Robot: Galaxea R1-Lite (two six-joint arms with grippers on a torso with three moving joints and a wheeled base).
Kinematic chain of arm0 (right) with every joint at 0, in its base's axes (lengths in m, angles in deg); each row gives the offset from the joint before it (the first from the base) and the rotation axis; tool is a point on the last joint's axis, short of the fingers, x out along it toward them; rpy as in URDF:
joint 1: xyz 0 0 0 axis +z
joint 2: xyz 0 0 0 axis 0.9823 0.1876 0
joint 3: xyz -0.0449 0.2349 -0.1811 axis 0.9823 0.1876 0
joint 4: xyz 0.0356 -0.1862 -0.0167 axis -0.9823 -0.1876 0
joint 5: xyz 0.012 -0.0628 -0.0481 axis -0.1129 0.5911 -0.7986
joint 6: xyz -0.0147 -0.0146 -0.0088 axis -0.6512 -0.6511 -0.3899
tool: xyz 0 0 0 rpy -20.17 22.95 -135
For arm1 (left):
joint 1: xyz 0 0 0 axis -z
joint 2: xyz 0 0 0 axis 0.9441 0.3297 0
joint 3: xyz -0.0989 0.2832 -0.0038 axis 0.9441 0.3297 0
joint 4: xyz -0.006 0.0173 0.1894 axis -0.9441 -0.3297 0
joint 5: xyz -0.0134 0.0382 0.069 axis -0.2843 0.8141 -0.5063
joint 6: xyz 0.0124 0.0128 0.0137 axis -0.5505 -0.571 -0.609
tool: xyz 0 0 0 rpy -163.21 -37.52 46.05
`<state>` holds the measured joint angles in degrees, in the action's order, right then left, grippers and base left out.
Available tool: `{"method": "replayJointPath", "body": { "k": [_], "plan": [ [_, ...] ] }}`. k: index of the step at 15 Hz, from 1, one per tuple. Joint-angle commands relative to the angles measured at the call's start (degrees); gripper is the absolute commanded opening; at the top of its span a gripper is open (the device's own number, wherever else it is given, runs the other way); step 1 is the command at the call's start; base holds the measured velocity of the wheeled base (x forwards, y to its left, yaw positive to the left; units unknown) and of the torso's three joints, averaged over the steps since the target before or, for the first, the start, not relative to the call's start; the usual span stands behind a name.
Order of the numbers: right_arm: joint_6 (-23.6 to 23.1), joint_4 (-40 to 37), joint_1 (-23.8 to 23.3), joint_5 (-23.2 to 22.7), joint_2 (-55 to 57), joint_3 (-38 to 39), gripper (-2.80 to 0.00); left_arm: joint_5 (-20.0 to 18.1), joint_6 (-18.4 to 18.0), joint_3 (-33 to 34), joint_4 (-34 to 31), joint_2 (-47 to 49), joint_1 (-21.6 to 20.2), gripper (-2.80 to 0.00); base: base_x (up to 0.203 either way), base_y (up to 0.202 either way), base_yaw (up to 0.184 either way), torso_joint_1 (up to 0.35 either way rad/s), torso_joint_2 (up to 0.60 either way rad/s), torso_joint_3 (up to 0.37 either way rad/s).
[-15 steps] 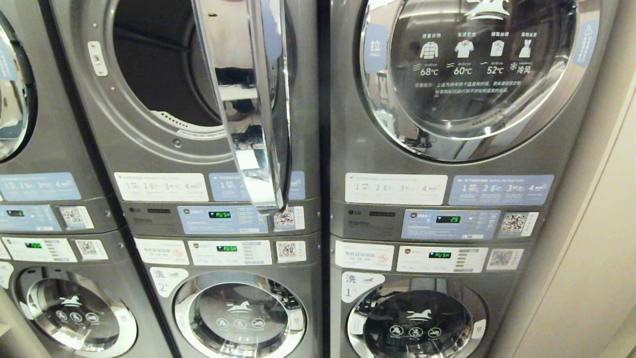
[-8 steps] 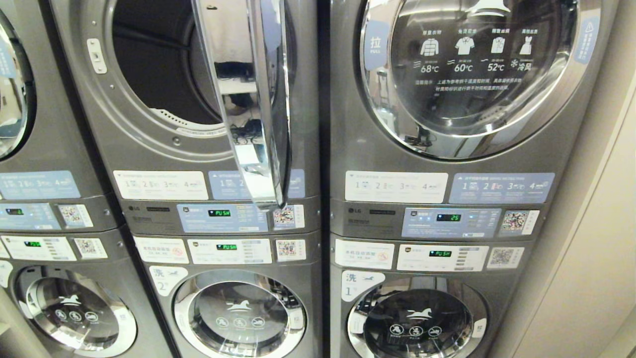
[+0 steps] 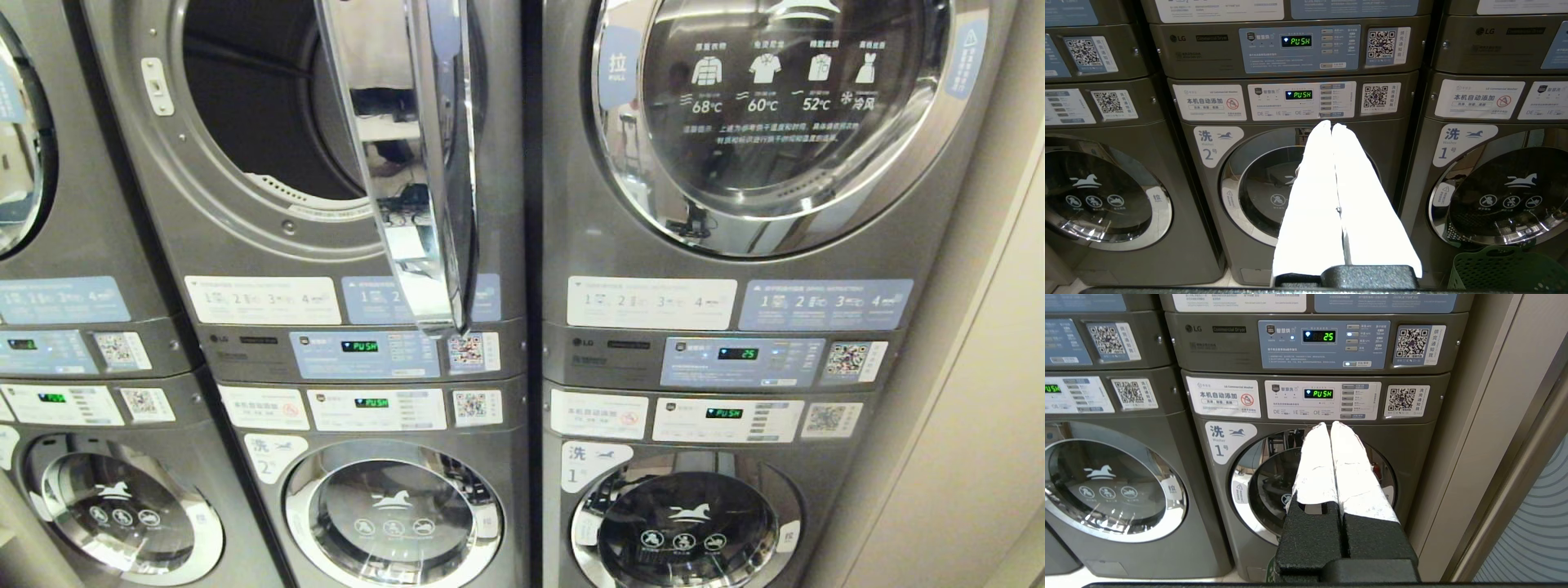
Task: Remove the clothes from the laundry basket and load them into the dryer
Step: Take the clothes out of the basket
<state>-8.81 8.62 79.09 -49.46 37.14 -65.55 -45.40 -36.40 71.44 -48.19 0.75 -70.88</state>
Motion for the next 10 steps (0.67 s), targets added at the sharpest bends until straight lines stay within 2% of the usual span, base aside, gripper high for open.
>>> {"method": "replayJointPath", "body": {
  "k": [1,10],
  "plan": [
    [0.0,0.0,0.0,0.0,0.0,0.0,-2.80,0.0,0.0,0.1,0.0,0.0,0.0,-2.80,0.000,0.000,0.000,-0.043,0.10,0.055],
    [0.0,0.1,0.0,0.0,0.1,0.0,-2.80,0.0,0.0,0.1,0.0,0.0,0.0,-2.80,0.000,0.000,0.000,-0.064,0.14,0.072]
  ]
}}
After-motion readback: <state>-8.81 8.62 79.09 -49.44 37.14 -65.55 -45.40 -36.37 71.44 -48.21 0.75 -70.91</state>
